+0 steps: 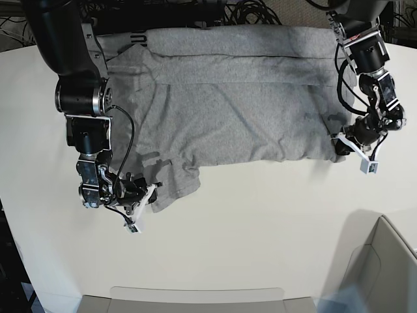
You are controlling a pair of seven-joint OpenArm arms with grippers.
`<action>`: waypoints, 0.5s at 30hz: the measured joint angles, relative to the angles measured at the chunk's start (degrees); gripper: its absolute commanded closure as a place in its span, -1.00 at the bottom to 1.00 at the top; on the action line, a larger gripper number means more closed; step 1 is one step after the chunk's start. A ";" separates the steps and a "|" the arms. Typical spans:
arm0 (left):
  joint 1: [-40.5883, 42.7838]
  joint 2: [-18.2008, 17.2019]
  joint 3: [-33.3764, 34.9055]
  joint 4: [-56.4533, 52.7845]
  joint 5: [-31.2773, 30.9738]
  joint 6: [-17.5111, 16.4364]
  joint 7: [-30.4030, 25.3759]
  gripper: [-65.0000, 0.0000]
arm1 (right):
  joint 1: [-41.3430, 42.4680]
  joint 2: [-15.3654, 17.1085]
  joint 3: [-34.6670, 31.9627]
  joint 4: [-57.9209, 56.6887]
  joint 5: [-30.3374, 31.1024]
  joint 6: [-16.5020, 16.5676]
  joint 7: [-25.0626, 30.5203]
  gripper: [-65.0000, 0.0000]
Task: Fold the T-shirt properly
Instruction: 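Close both grippers on the hem corners, then lift the hem with both grippers and fold it toward the folded edge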
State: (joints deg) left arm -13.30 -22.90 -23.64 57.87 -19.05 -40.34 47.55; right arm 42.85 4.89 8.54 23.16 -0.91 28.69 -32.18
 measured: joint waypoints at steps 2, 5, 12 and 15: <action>0.00 0.00 0.00 0.00 0.02 0.00 0.02 1.00 | 0.00 0.00 0.00 0.98 0.00 0.00 -0.28 1.00; -0.02 0.04 -0.70 0.02 0.20 0.00 0.24 1.00 | 0.11 -0.48 0.02 2.29 0.00 0.00 -0.22 1.00; 1.11 0.07 -1.81 6.21 2.05 0.44 2.32 1.00 | -3.85 -0.66 0.22 11.69 -0.11 -0.44 -0.70 1.00; 0.87 0.04 -1.88 7.28 1.90 0.42 2.01 1.00 | -6.01 -0.79 0.00 18.34 -0.28 -3.23 -5.44 1.00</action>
State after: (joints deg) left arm -12.43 -22.85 -25.52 65.14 -17.15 -39.92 49.56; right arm 36.84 4.10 8.54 41.50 -1.19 25.45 -37.63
